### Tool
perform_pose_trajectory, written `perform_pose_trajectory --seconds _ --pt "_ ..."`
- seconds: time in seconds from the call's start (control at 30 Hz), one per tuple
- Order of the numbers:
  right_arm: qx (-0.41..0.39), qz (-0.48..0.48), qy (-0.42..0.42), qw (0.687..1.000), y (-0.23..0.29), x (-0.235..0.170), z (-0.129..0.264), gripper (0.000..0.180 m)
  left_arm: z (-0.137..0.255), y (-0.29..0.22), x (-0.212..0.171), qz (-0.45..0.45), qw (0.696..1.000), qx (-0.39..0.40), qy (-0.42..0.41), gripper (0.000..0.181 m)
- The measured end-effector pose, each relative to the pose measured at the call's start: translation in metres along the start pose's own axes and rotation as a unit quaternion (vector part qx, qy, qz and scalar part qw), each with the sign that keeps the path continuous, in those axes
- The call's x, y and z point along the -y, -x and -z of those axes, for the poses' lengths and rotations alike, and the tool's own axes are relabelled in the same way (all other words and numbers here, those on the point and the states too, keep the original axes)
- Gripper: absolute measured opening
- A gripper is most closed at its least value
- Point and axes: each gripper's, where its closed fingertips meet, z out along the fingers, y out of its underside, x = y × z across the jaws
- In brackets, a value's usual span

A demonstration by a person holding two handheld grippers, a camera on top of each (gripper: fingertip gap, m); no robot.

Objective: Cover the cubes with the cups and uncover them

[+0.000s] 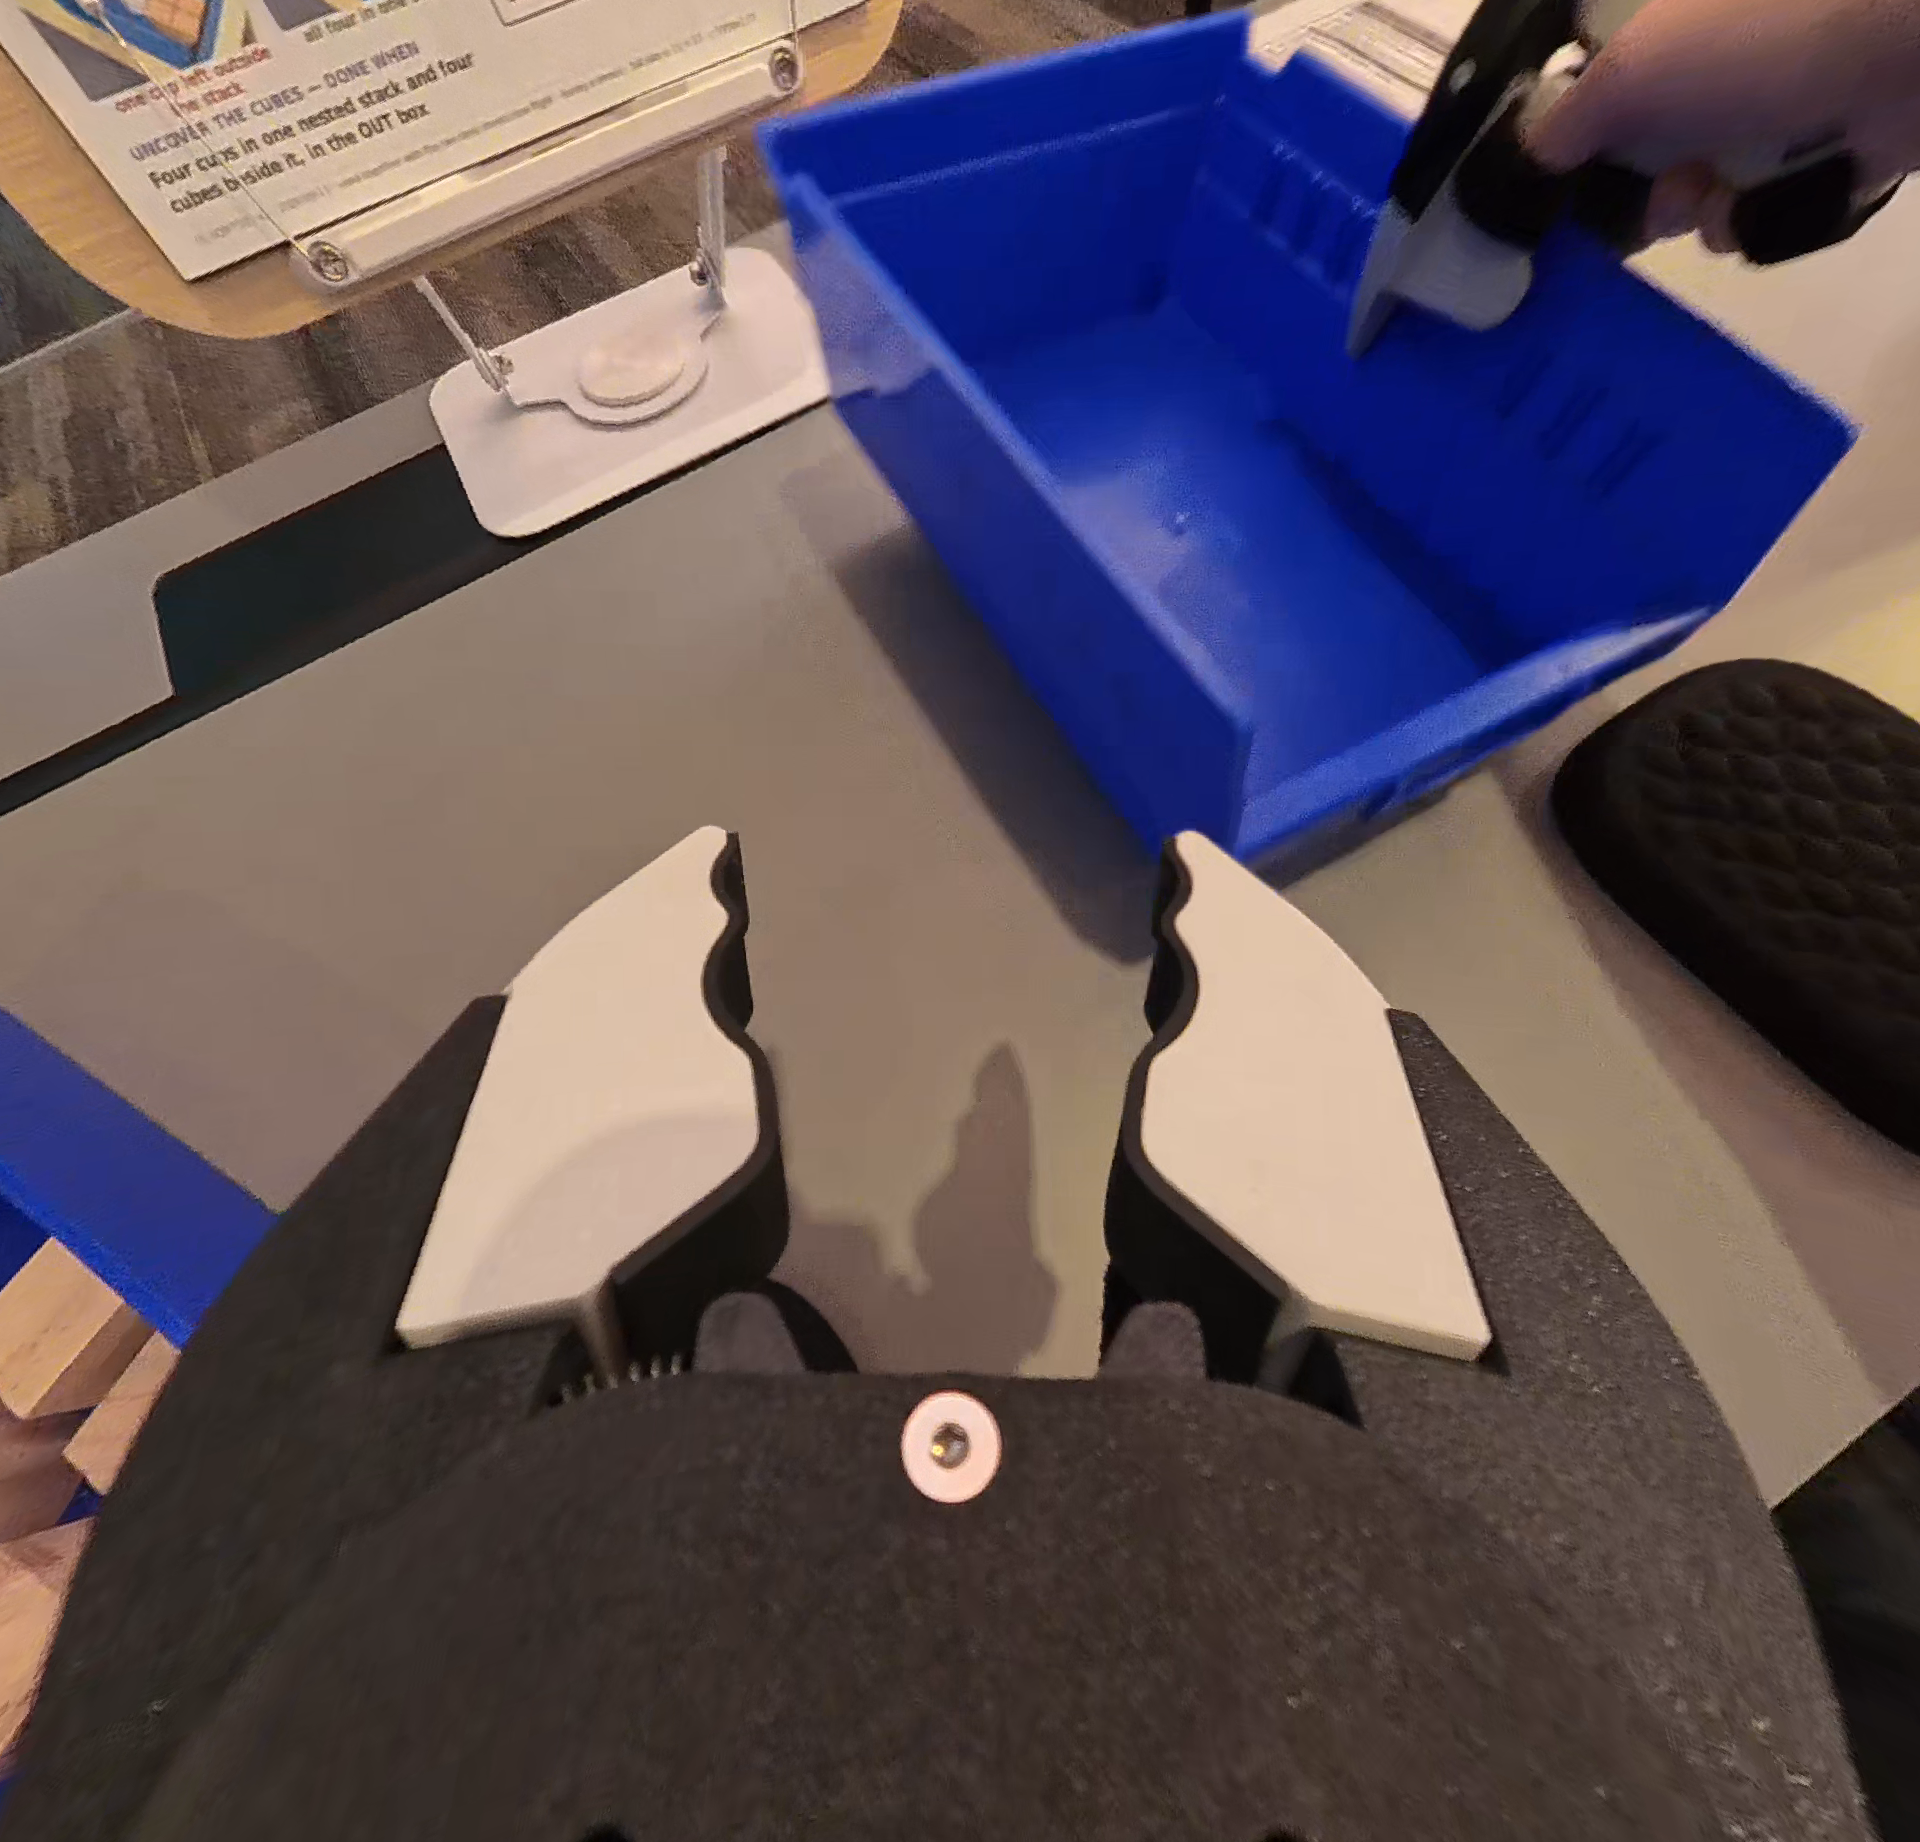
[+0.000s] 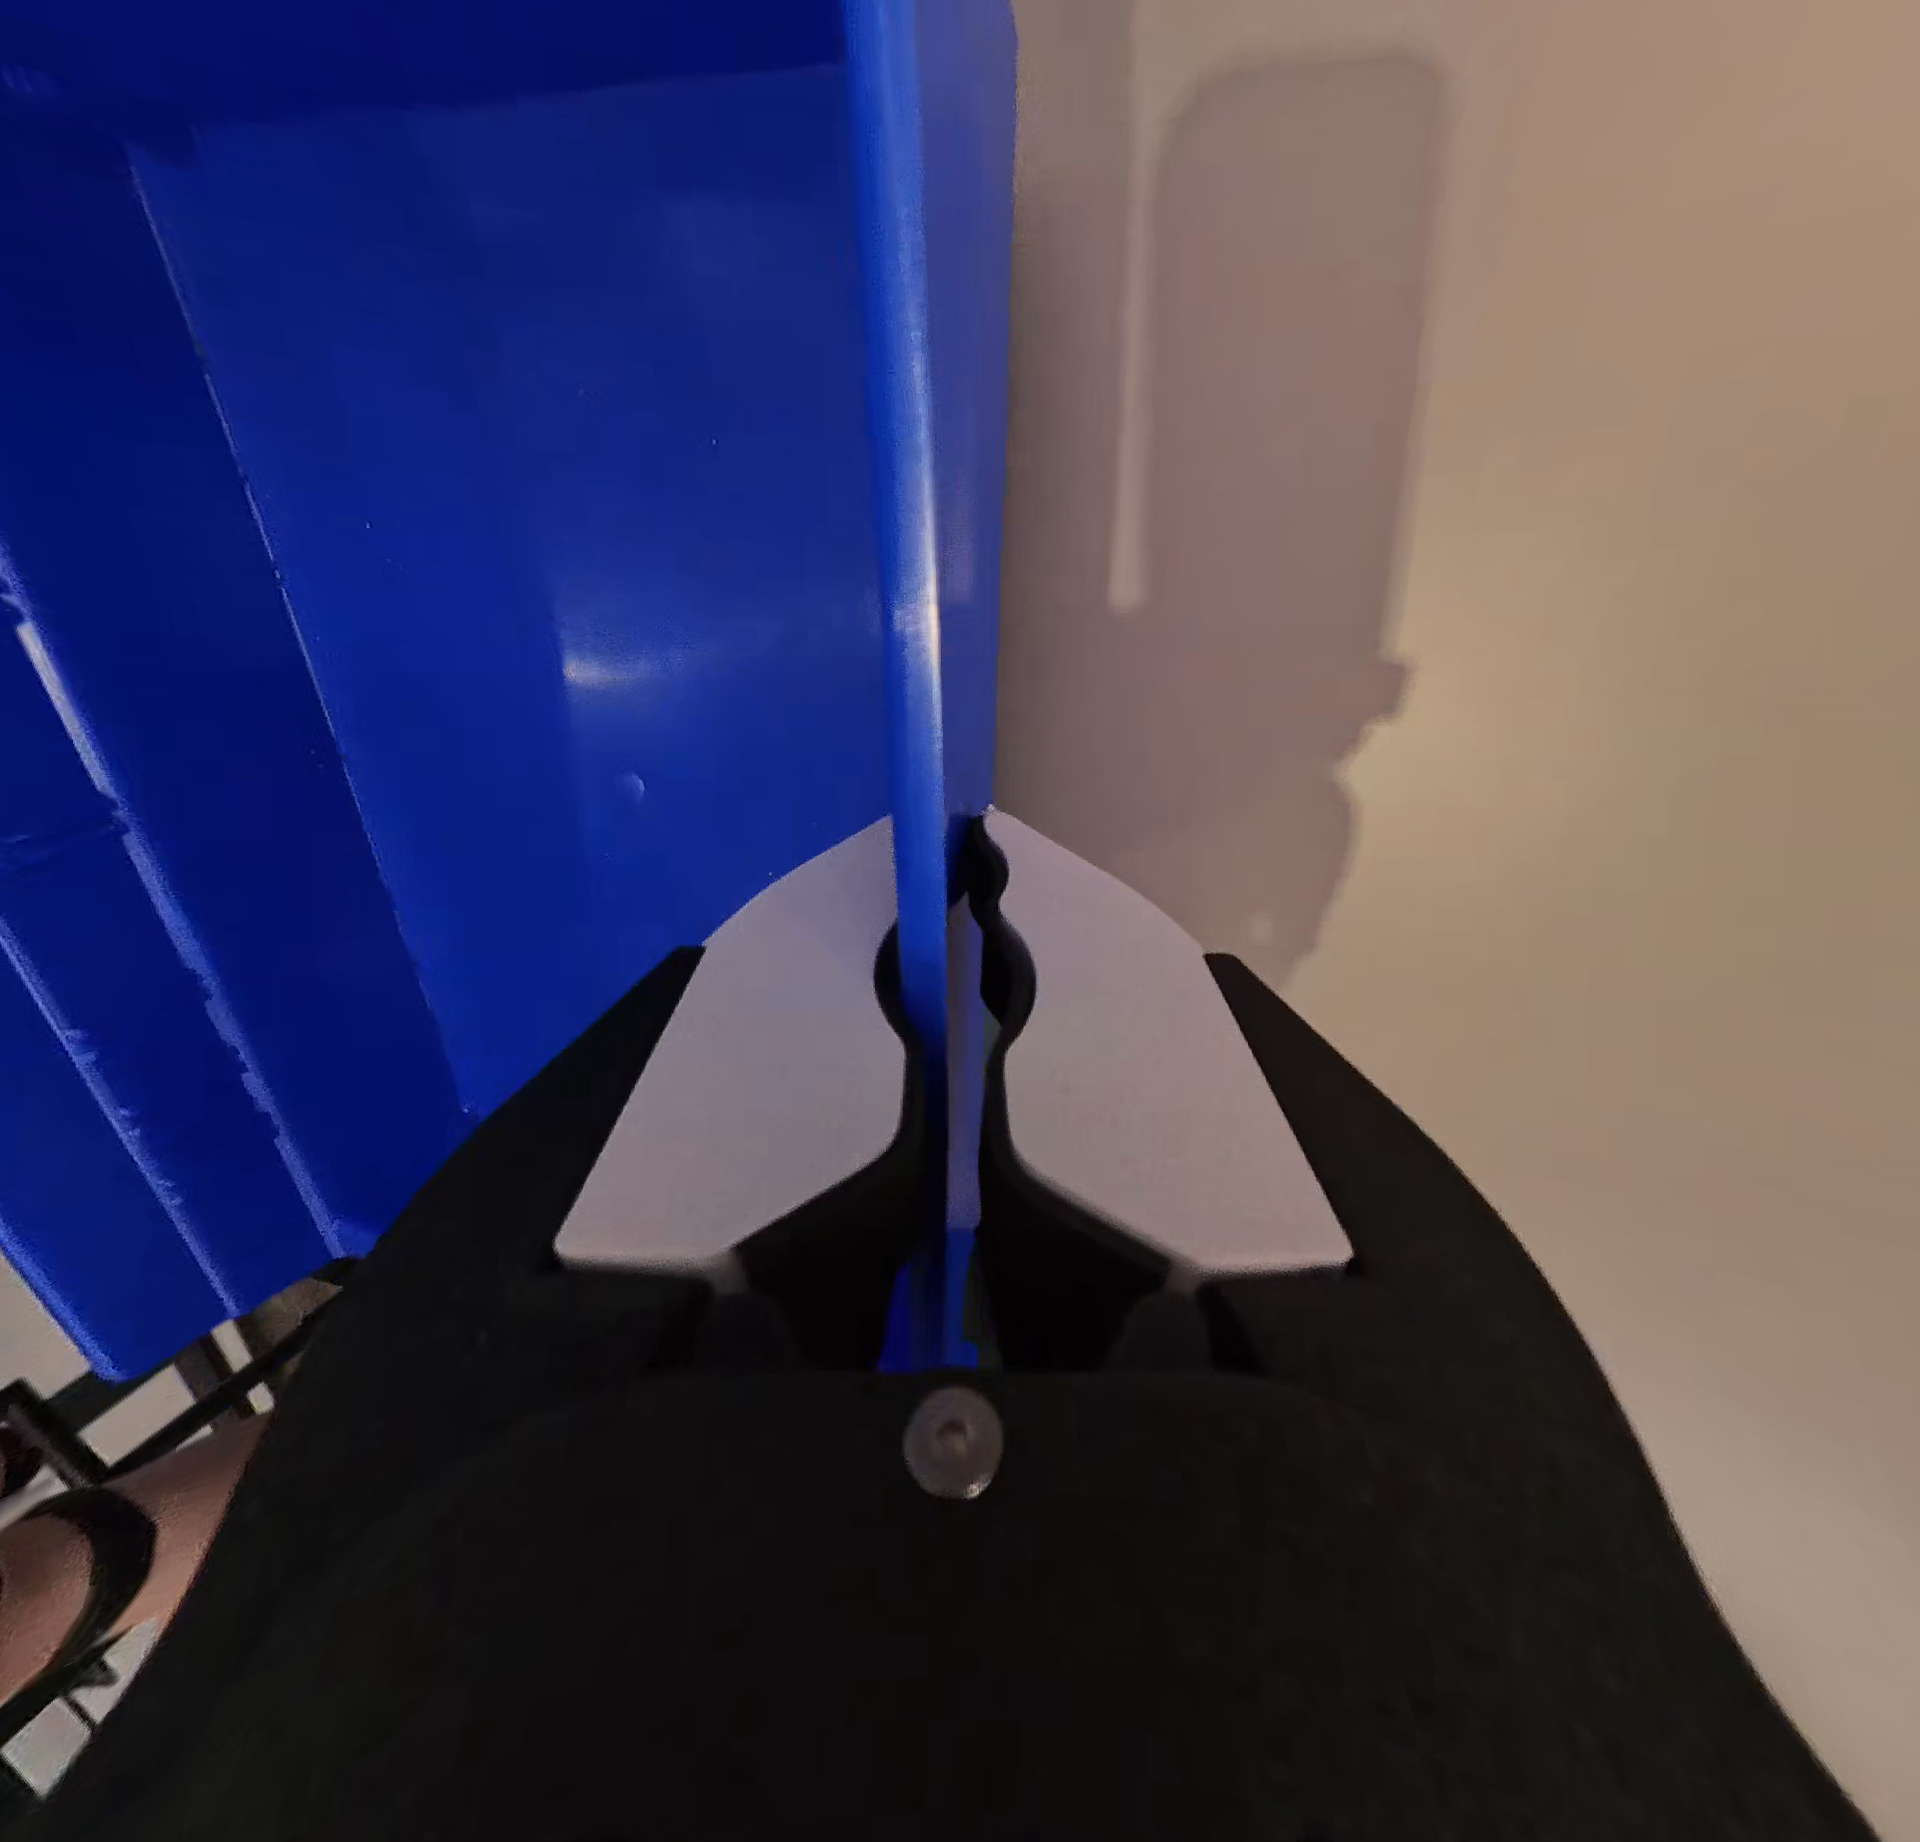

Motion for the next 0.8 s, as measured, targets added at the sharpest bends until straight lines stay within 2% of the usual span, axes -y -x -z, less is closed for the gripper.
perform_pose_trajectory --seconds 0.2,0.4,0.57,0.8 --pt "-0.069 -0.007 -0.021 0.997 -0.144 0.013 0.063 0.004 -0.002 0.0 -0.003 0.002 1.0 0.006 0.0 0.073" --pt "-0.109 -0.058 0.015 0.992 -0.274 -0.019 0.101 0.005 -0.011 0.005 -0.002 0.004 1.0 0.021 0.006 0.072" --pt "-0.096 -0.059 0.006 0.994 -0.32 -0.023 0.116 0.004 -0.02 0.001 0.0 0.002 1.0 0.023 0.012 0.072" --pt "-0.094 -0.001 0.015 0.996 -0.335 -0.011 0.115 0.004 -0.03 -0.004 -0.002 -0.004 0.999 0.032 0.027 0.072"
